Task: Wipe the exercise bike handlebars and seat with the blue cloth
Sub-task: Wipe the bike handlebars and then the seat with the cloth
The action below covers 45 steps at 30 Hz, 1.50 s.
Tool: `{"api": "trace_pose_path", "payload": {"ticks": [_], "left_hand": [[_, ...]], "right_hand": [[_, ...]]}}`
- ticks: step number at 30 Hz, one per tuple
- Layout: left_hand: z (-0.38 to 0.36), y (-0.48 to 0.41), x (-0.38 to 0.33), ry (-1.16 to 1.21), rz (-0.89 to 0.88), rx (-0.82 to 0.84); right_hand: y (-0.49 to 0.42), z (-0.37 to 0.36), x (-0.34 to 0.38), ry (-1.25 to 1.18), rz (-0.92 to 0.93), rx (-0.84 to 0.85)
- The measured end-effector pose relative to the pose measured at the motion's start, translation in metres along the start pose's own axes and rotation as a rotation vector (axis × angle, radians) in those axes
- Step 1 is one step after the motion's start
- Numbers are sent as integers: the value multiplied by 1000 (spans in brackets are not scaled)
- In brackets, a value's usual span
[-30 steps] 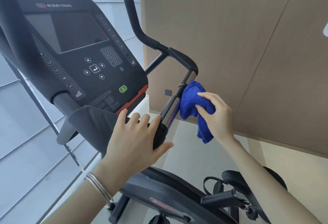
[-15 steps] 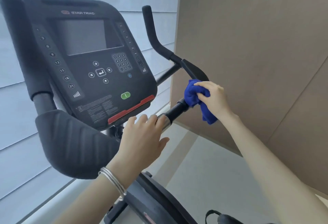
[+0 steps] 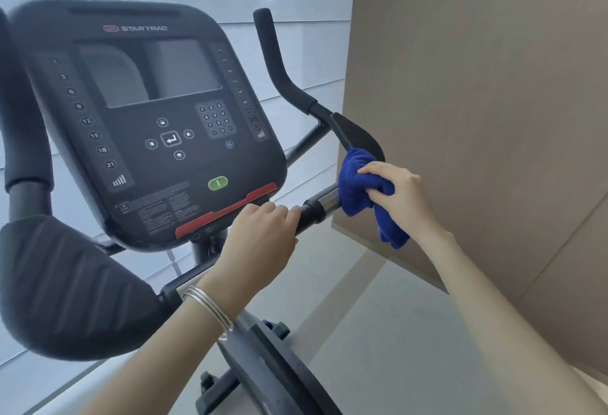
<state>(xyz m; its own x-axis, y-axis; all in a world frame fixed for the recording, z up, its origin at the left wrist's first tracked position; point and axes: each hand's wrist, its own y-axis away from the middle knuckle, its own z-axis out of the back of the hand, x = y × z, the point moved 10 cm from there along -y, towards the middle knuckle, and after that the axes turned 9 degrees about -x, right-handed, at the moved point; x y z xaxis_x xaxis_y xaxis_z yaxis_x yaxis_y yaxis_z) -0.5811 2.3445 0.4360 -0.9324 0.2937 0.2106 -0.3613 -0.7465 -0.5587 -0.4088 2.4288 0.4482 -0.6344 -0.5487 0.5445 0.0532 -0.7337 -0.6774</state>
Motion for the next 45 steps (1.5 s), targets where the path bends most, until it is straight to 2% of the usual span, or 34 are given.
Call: {"api": "trace_pose_path", "payload": {"ticks": [3, 7, 12, 18, 22, 25, 28, 31, 36, 42, 45], "left_hand": [[-2, -4, -2, 25, -32, -2], [-5, -4, -1, 13, -55, -34], [-2, 1, 1, 20, -41, -65], [2, 11, 4, 29, -43, -68], [6, 13, 6, 66, -49, -84], [7, 14, 6, 73, -49, -89], [9, 13, 7, 88, -48, -111], [9, 12, 6, 84, -47, -110], [7, 13, 6, 116, -39, -93], [8, 12, 6, 116, -23, -75], [7, 12, 6, 111, -13, -71]], "right_hand": [[13, -6, 15, -13, 70, -9], [35, -23, 38, -75, 213, 63], [13, 1, -14, -34, 5, -111], [56, 1, -15, -28, -37, -219], [87, -22, -12, -92, -87, -139], [105, -47, -4, -263, -205, -50], [109, -64, -7, -407, -351, -40], [111, -72, -10, -451, -410, -42], [95, -65, -28, -436, -449, -93], [65, -37, -81, -380, -618, -302], [66, -36, -79, -367, -623, -298]]}}
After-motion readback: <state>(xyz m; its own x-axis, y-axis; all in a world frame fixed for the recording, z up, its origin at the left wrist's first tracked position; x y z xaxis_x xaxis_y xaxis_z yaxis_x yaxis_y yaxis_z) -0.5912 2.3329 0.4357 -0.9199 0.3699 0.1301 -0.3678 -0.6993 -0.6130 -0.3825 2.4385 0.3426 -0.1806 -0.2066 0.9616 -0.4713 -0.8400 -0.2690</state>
